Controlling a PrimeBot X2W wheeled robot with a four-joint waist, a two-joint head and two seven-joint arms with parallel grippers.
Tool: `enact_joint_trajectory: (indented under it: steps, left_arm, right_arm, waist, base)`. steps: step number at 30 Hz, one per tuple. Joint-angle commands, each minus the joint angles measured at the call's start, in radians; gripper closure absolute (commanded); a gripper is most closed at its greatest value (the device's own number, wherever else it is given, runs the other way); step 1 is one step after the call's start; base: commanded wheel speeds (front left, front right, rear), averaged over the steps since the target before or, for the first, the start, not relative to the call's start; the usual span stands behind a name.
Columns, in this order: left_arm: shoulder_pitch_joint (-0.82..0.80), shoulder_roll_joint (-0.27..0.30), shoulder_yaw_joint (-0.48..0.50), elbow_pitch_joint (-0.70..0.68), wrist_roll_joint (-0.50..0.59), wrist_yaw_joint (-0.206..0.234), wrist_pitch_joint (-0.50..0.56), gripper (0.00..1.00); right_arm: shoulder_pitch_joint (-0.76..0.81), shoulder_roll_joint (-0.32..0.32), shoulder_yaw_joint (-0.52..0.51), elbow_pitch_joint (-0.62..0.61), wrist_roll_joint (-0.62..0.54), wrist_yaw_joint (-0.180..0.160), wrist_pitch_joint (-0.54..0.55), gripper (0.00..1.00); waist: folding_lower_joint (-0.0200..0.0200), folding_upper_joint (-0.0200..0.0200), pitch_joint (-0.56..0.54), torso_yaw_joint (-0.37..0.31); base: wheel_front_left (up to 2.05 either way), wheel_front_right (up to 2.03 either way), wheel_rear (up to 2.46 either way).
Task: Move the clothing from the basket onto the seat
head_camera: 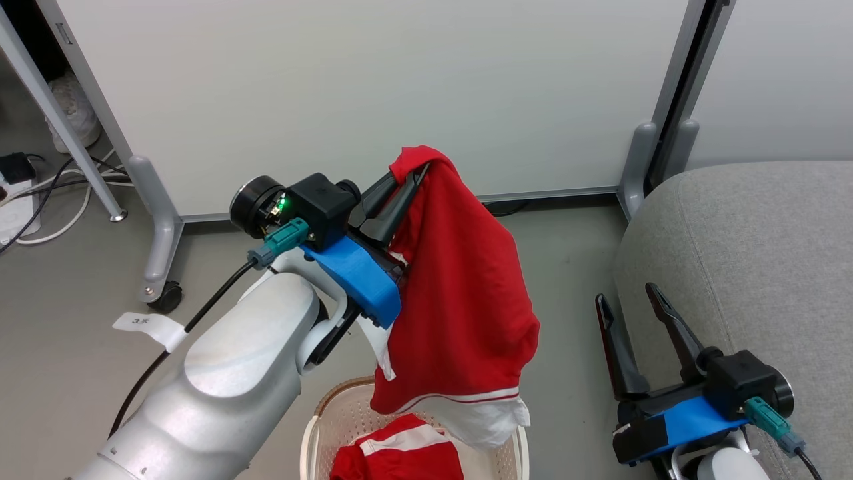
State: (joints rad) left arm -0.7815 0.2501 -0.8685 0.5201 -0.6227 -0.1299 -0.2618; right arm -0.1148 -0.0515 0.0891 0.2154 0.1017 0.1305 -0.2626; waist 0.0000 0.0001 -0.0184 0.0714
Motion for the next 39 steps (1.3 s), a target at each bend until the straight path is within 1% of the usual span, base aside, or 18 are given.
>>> enact_joint_trajectory:
  steps: [1, 7, 10, 14, 20, 27, 32, 39]
  left_arm:
    - [0.001, 0.003, 0.002, -0.004, 0.008, 0.0, -0.005, 1.0]
    - [0.0, -0.003, 0.003, -0.003, 0.01, 0.0, -0.005, 1.0]
    - [-0.004, -0.007, 0.001, -0.001, 0.012, 0.0, -0.005, 1.0]
    - [-0.012, -0.013, 0.002, 0.0, 0.017, 0.0, -0.005, 1.0]
    - [-0.021, -0.025, -0.001, 0.001, 0.026, 0.0, -0.005, 1.0]
    - [-0.033, -0.05, -0.008, -0.004, 0.04, 0.0, -0.005, 1.0]
    - [-0.043, -0.058, -0.016, -0.007, 0.045, 0.0, -0.005, 1.0]
    - [-0.056, -0.075, -0.024, -0.018, 0.053, 0.0, -0.005, 1.0]
  right_arm:
    - [0.006, 0.002, 0.0, -0.004, 0.005, 0.001, -0.003, 0.0]
    - [-0.027, 0.002, 0.024, -0.005, -0.014, 0.001, -0.003, 0.0]
    - [-0.059, -0.014, 0.051, -0.013, -0.013, 0.001, -0.003, 0.0]
    - [-0.116, -0.041, 0.111, -0.023, 0.008, 0.001, -0.003, 0.0]
    - [-0.233, -0.097, 0.239, -0.001, 0.043, 0.001, -0.003, 0.0]
    - [-0.38, -0.159, 0.374, 0.069, 0.068, 0.001, -0.003, 0.0]
    - [-0.45, -0.177, 0.423, 0.123, 0.082, 0.001, -0.003, 0.0]
    - [-0.532, -0.194, 0.516, 0.258, 0.128, 0.001, -0.003, 0.0]
  waist:
    - [0.0, -0.0001, 0.001, 0.001]
    - [0.0, -0.0001, 0.006, 0.006]
    - [0.0, -0.0001, 0.01, 0.009]
    - [0.0, -0.0001, 0.017, 0.014]
    - [0.0, -0.0001, 0.032, 0.028]
    - [0.0, -0.0001, 0.055, 0.053]
    - [0.0, -0.0001, 0.063, 0.067]
    - [0.0, -0.0001, 0.074, 0.088]
  base:
    - [0.0, 0.0, 0.0]
    - [0.0, 0.0, 0.0]
    - [0.0, 0.0, 0.0]
    - [0.0, 0.0, 0.0]
    - [0.0, 0.0, 0.0]
    - [0.0, 0.0, 0.0]
    - [0.0, 0.0, 0.0]
    - [0.0, 0.0, 0.0]
